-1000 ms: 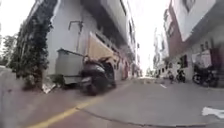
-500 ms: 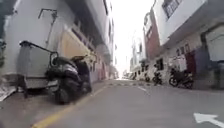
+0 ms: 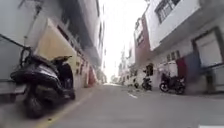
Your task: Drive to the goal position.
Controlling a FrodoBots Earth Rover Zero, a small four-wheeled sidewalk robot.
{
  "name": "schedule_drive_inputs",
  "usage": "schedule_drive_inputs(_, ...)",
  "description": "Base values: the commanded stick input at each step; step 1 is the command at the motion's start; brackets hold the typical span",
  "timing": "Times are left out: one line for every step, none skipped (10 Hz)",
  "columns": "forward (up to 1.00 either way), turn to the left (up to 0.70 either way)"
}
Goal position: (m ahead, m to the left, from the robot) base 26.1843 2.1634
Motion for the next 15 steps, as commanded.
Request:
schedule_drive_inputs(1.00, 0.00)
schedule_drive_inputs(1.00, 0.00)
schedule_drive_inputs(1.00, 0.00)
schedule_drive_inputs(1.00, 0.00)
schedule_drive_inputs(1.00, 0.00)
schedule_drive_inputs(1.00, 0.00)
schedule_drive_inputs(1.00, 0.00)
schedule_drive_inputs(1.00, 0.00)
schedule_drive_inputs(1.00, 0.00)
schedule_drive_inputs(1.00, 0.00)
schedule_drive_inputs(1.00, 0.00)
schedule_drive_inputs(1.00, 0.00)
schedule_drive_inputs(1.00, 0.00)
schedule_drive_inputs(1.00, 0.00)
schedule_drive_inputs(1.00, 0.00)
